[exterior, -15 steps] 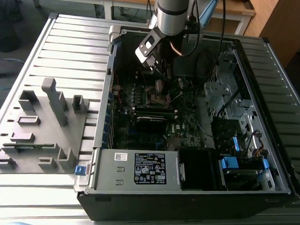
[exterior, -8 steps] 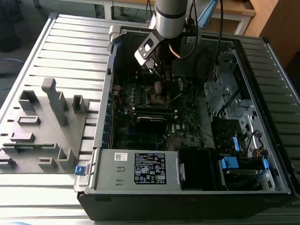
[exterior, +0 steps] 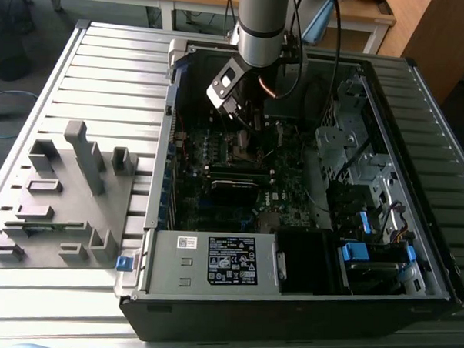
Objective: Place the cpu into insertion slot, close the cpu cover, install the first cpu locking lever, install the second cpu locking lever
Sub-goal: 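Place the cpu into insertion slot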
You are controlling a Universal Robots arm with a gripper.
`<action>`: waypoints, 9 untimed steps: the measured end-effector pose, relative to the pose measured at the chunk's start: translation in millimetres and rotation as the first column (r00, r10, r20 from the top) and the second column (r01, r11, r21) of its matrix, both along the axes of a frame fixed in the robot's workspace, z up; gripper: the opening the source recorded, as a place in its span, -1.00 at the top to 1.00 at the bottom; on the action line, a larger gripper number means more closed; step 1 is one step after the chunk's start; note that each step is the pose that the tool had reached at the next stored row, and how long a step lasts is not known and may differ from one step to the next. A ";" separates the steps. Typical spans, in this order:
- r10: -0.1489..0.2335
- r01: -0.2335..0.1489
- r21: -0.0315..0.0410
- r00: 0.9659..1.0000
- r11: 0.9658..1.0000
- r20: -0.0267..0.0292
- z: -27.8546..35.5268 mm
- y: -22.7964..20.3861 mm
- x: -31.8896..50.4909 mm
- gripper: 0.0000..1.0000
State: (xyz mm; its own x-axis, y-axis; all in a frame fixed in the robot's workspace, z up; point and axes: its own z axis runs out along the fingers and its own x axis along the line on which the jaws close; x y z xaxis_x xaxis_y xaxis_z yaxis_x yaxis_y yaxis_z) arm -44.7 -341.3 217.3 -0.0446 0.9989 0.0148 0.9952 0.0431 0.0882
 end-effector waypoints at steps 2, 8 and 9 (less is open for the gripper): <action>0.000 0.000 -0.001 1.000 1.000 0.000 -2.5 0.0 -1.9 -0.07; -0.001 0.001 -0.001 1.000 1.000 0.000 -7.1 0.0 -5.0 -0.07; -0.002 0.002 -0.001 1.000 1.000 0.000 -7.9 0.0 -5.1 -0.07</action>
